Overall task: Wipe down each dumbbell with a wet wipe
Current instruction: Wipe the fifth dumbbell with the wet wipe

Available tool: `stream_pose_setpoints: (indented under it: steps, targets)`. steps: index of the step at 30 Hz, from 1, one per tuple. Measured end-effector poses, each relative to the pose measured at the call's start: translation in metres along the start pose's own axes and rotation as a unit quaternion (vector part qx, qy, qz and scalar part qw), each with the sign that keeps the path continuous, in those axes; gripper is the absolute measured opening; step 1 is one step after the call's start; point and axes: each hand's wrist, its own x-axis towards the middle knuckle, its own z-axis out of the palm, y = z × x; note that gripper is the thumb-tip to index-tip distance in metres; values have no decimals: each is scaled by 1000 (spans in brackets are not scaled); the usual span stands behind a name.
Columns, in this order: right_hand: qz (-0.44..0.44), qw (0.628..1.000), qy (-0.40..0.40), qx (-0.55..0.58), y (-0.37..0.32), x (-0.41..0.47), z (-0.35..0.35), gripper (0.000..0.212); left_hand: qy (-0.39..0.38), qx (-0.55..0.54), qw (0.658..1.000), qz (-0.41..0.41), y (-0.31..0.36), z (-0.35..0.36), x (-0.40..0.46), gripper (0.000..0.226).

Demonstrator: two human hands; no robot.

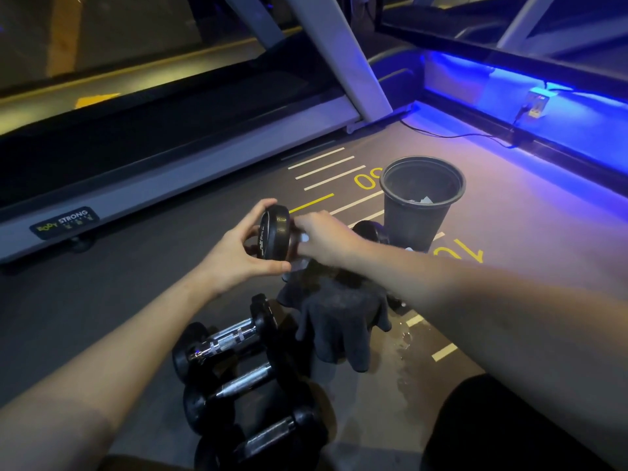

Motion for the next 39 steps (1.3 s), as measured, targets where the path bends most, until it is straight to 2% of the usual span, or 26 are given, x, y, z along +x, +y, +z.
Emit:
stream_pose_setpoints:
  steps: [3, 6, 9, 13, 15, 17, 19, 22, 26, 28, 30, 34, 36, 39]
  targets:
    - [16, 995, -84, 59, 5, 4, -16, 9, -15, 6, 1000, 11, 9, 2, -2, 101]
    - [29, 990, -97, 101, 7, 4, -20, 18, -15, 16, 1000, 12, 11, 1, -1, 101]
    - [28, 997, -26, 65, 4, -4, -6, 18, -8, 25, 1000, 5, 6, 0, -2, 102]
    - [-5, 991, 111, -74, 0, -18, 25, 26, 5, 32, 999, 1, 0, 0, -1, 103]
    - [-14, 988, 134, -81, 0, -18, 30, 30, 5, 35, 999, -1, 0, 1, -1, 102]
    - [-12, 993, 107, -48, 0, -15, 24, 33, 7, 34, 999, -3, -1, 0, 0, 102]
    - [3, 1000, 27, -5, 3, -8, 13, 32, 6, 31, 999, -5, -2, -1, -1, 102]
    - [9, 994, -82, 67, 4, 1, -9, 15, -11, 41, 999, 5, 3, 1, -4, 103]
    - [21, 985, -154, 71, 1, 0, -35, 14, -34, 55, 998, 22, 10, 2, -3, 105]
    - [23, 988, -133, 68, 0, -2, -31, 15, -36, 51, 998, 26, 10, 2, -2, 105]
    - [25, 996, -71, 47, -1, -8, -19, 12, -24, 40, 999, 17, 9, 3, -2, 105]
    - [1, 996, 59, -64, -9, -24, 3, 9, -14, 38, 999, 3, 5, 3, -3, 103]
    - [-3, 996, 59, -72, -8, -23, 3, 13, -13, 42, 999, -2, 3, 2, -4, 102]
    - [18, 999, -25, -24, -3, -16, -8, 14, -12, 43, 999, -2, 2, 3, -6, 102]
